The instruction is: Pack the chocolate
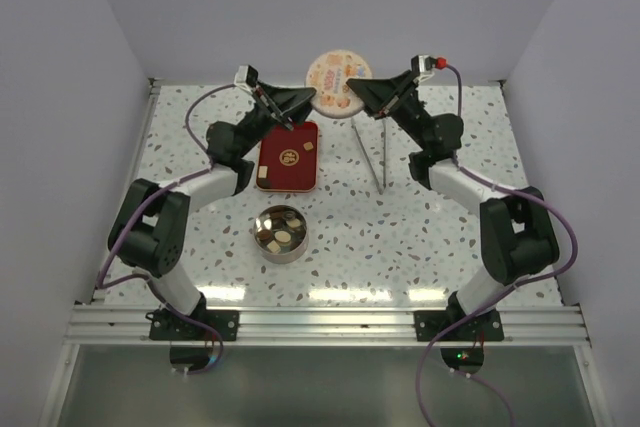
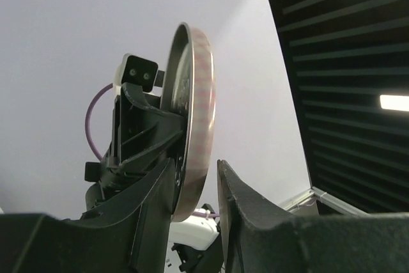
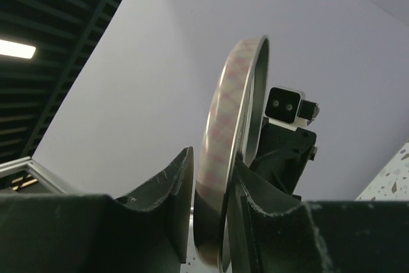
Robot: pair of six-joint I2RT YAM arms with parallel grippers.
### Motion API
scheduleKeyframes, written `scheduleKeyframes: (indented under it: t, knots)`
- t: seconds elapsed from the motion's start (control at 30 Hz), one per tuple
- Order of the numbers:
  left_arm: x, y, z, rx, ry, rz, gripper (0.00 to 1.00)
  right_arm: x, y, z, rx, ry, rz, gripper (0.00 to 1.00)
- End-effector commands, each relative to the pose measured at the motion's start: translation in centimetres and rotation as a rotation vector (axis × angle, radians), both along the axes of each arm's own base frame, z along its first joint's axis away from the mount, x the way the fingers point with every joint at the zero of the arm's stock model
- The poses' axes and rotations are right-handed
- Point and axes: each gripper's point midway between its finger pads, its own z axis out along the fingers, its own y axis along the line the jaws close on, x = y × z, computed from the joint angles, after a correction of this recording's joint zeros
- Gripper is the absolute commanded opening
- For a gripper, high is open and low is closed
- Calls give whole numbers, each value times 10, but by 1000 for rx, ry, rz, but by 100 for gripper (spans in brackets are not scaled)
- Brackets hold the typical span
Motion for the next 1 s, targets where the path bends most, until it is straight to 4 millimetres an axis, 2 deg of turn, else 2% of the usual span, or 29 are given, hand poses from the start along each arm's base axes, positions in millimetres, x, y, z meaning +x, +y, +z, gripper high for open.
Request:
scheduleKeyframes:
  t: [0.0,0.23,0.43,0.5,0.7,0.77,0.8,0.87,0.9,0.97]
  knots:
    - [-86,29,61,-173,-543,-3,38,-53,-21,60,125,-316,-16,28]
    - [-84,27,59,-155,-561,1,46,-53,-20,57,122,-306,-16,24]
    - [-72,32,47,-106,-563,29,66,-47,-18,48,87,-274,-33,22]
    - [-69,36,41,-76,-577,61,80,-47,-18,45,66,-276,-46,22]
    - [-55,34,16,58,-558,109,89,-42,-14,34,10,-245,-60,20]
    - [-51,35,10,100,-560,124,92,-37,-11,24,-31,-219,-69,20]
    - [-47,39,5,117,-548,140,93,-39,-11,25,-42,-225,-74,20]
    - [-48,46,3,137,-564,164,98,-35,-10,14,-87,-203,-91,20]
    - [-45,56,-1,155,-556,188,99,-35,-9,11,-104,-195,-93,19]
    - [-48,69,1,164,-579,219,100,-33,-7,0,-155,-170,-98,18]
